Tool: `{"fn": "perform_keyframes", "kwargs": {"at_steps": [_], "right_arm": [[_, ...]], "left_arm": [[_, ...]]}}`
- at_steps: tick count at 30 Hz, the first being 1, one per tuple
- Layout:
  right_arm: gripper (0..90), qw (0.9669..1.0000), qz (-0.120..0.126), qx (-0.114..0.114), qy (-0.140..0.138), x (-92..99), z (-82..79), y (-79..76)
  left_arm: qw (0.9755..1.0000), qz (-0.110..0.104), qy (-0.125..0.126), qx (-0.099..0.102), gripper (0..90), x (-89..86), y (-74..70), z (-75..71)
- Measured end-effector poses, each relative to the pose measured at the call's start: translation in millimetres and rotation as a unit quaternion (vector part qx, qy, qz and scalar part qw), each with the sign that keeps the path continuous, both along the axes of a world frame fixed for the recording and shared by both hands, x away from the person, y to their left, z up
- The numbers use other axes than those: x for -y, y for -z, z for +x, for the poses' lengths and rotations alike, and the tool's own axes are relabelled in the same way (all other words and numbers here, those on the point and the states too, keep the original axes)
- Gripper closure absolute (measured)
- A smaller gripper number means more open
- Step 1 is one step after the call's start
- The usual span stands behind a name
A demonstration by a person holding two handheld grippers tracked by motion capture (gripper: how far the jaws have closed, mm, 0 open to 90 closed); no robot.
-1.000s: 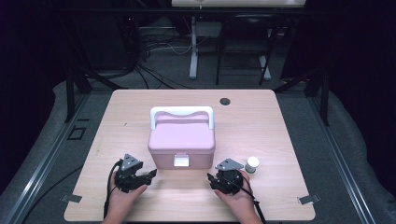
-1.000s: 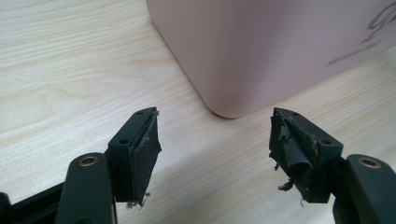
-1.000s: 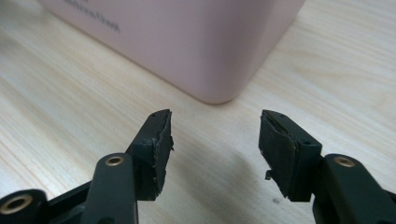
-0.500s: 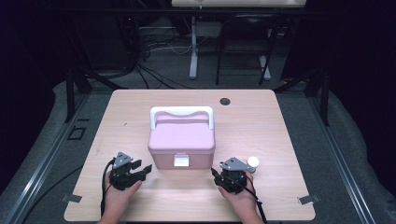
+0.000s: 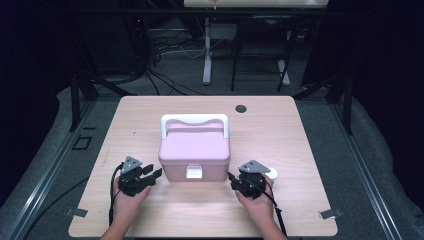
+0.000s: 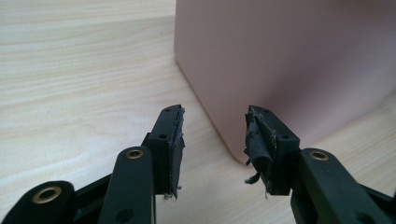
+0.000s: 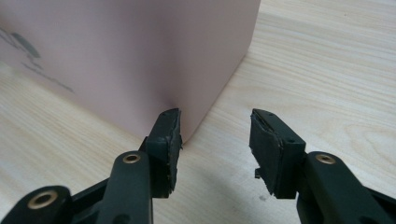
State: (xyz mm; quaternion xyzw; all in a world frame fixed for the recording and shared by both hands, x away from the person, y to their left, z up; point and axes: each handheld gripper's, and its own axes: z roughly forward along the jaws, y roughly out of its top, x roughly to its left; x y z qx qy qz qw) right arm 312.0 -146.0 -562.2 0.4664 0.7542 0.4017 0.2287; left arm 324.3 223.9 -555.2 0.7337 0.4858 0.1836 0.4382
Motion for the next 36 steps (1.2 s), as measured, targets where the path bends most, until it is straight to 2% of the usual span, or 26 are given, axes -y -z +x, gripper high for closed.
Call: {"fn": "perform_keyframes", "kwargs": {"at_steps": [2,3,8,11,12,14,18,21,25,28,30,36], "right_arm": [[54.4,1.0,-0.002,0.005,0.006,0.0,2.7,-0.9],[55.0,0.9999,-0.001,0.006,0.009,-0.1,3.8,-1.3],[58.3,0.9995,0.004,0.009,0.03,-2.8,11.7,-0.5],[58.3,0.9993,0.003,0.016,0.035,-3.4,13.6,-0.4],[57.7,0.9988,0.016,0.02,0.041,-3.2,16.0,-0.7],[57.6,0.9987,0.022,0.015,0.043,-2.3,18.6,-0.9],[57.3,0.9985,0.027,0.018,0.043,-1.5,20.5,-1.1],[57.5,0.9985,0.028,0.021,0.042,-1.2,20.6,-1.5],[64.6,0.9988,0.027,0.024,0.034,-2.3,20.4,-1.4],[68.9,0.9991,0.017,0.025,0.031,-4.8,19.0,-2.5],[75.0,0.9991,0.004,0.033,0.027,-8.7,17.3,-3.4],[82.0,0.9992,0.007,0.03,0.025,-10.9,15.8,-3.3]], "left_arm": [[1.0,-0.008,-0.003,0.002,57.9,0.2,-2.2,1.9],[0.9998,-0.018,-0.006,0.009,58.4,0.8,-2.2,3.3],[0.9999,-0.007,-0.01,0.007,61.8,4.3,-5.4,9.6],[0.9998,-0.013,-0.015,0.009,61.8,5.0,-5.1,12.4],[0.9998,-0.013,-0.015,0.009,62.6,5.5,-5.6,14.0],[0.9997,-0.013,-0.015,0.013,63.5,5.7,-5.5,15.3],[0.9998,-0.015,-0.015,0.006,65.3,6.1,-3.9,17.7],[0.9997,-0.015,-0.015,0.009,67.3,7.3,-3.2,17.9],[0.9998,-0.018,-0.006,0.006,70.8,6.6,-3.1,17.7],[0.9996,-0.025,-0.009,0.007,73.9,7.4,-2.3,17.3],[0.9996,-0.026,-0.01,0.008,76.2,8.6,-2.2,16.4],[0.9997,-0.025,-0.008,0.004,81.9,11.7,-3.4,13.4]]}}
